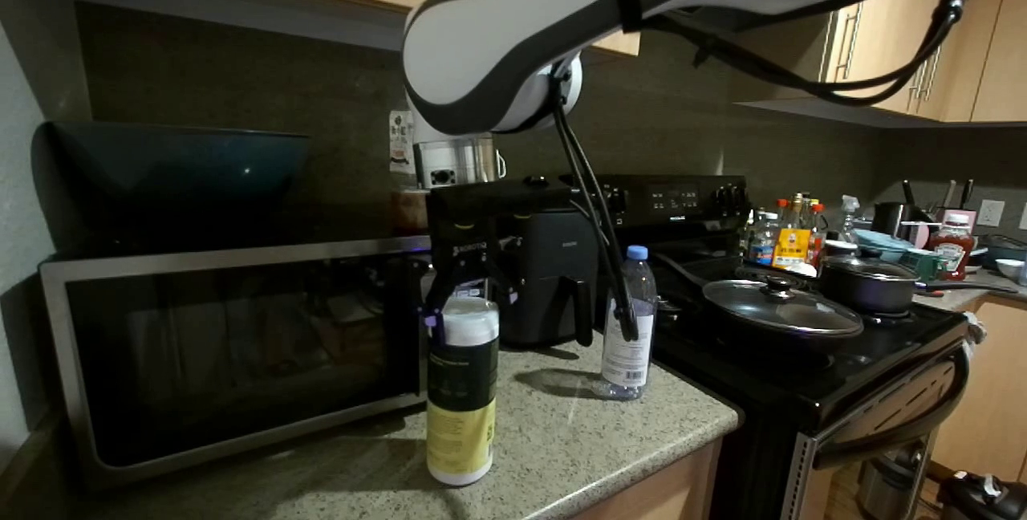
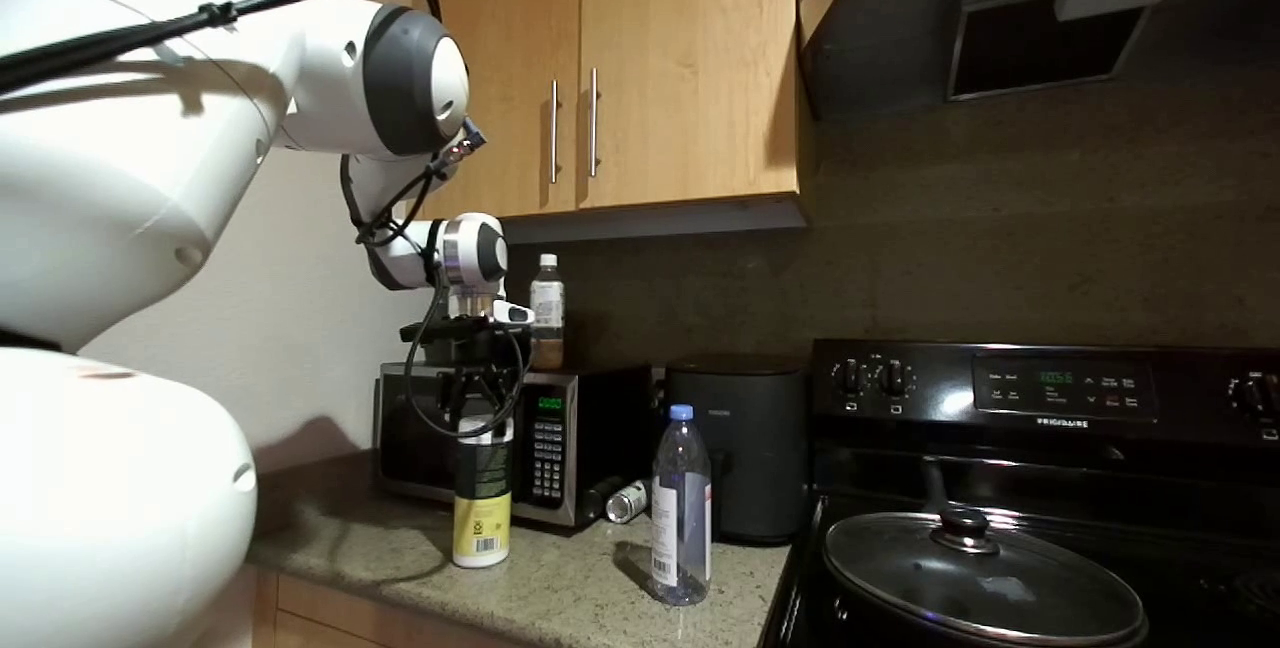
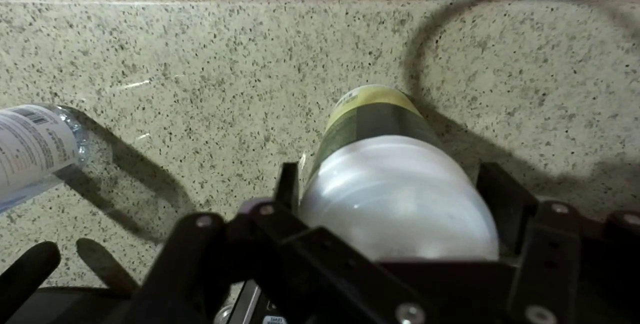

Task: Swap around the green bottle and the water bottle

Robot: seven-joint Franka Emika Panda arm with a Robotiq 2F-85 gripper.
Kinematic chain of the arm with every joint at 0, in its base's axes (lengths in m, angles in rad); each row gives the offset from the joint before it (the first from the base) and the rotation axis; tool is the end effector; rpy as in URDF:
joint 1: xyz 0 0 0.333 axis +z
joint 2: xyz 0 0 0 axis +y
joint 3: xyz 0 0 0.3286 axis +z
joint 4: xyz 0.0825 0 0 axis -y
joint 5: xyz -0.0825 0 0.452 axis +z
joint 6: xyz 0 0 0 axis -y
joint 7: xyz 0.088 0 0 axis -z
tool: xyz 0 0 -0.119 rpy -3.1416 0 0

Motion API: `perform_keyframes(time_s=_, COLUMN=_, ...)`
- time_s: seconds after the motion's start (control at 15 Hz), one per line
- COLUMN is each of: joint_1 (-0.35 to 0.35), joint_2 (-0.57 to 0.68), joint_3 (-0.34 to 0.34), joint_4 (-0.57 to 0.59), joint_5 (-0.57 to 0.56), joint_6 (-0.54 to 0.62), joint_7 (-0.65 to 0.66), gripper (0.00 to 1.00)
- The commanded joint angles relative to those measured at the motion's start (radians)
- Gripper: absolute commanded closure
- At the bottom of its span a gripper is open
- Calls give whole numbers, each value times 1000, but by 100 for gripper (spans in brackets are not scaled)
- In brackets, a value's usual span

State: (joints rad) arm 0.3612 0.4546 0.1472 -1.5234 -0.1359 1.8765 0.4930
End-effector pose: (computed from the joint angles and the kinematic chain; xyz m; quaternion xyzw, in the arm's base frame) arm 0.6598 0.3393 0.3645 0.9980 0.0254 -0.0271 0.0504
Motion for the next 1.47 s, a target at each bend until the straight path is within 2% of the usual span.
perform_keyframes(time_s=0.0, joint_1=-18, joint_2=-7, joint_3=-2, joint_4=-7, joint_5=41, joint_6=1, joint_7=-43, gripper=37)
perform_keyframes(time_s=0.4, joint_1=-17, joint_2=-31, joint_3=-28, joint_4=-39, joint_5=35, joint_6=-13, joint_7=17, gripper=37)
perform_keyframes(time_s=0.73, joint_1=-37, joint_2=-81, joint_3=-61, joint_4=-120, joint_5=50, joint_6=8, joint_7=80, gripper=37)
perform_keyframes(time_s=1.2, joint_1=-83, joint_2=-164, joint_3=-71, joint_4=-250, joint_5=98, joint_6=23, joint_7=168, gripper=37)
perform_keyframes(time_s=1.27, joint_1=-73, joint_2=-113, joint_3=-67, joint_4=-160, joint_5=59, joint_6=-6, joint_7=144, gripper=12)
perform_keyframes(time_s=1.4, joint_1=-82, joint_2=-130, joint_3=-67, joint_4=-189, joint_5=69, joint_6=-5, joint_7=147, gripper=12)
